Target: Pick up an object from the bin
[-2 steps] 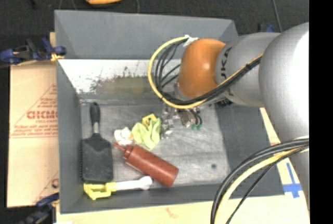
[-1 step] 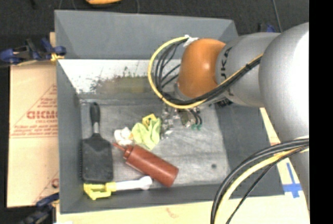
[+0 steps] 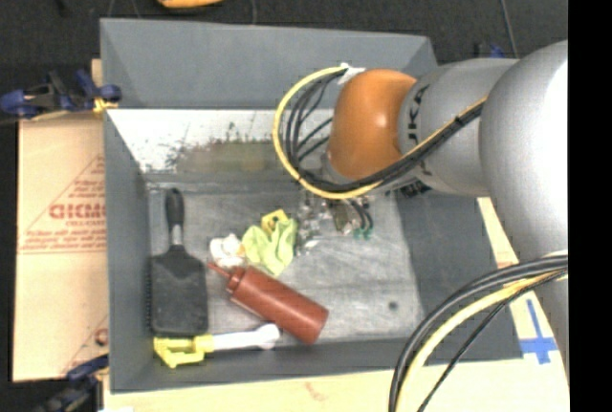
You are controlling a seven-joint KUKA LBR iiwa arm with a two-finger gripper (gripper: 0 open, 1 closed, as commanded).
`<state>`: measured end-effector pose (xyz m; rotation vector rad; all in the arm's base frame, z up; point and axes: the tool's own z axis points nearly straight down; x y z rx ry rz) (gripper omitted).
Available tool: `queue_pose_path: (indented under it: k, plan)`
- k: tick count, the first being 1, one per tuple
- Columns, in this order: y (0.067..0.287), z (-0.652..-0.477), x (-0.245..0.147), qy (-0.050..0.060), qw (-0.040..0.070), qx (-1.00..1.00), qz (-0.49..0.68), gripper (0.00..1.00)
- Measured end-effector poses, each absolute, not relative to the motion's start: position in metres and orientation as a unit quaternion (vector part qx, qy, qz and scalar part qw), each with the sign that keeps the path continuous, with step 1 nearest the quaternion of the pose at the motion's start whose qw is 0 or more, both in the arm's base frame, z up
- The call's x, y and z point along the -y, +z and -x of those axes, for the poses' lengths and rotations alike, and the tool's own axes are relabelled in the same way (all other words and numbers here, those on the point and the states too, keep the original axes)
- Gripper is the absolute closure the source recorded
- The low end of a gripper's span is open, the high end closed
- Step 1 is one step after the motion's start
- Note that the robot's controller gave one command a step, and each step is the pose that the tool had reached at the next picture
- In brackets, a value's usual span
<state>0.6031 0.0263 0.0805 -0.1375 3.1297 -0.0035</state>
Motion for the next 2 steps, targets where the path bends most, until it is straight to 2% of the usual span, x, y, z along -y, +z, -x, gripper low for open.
queue_pose_path:
  k: [1,2]
  plan:
    - [0.099,-0.6,-0.026,-0.001,-0.002,-0.999,0.044,1.0]
    - [0.122,-0.602,-0.026,-0.001,0.001,-0.999,0.044,1.0]
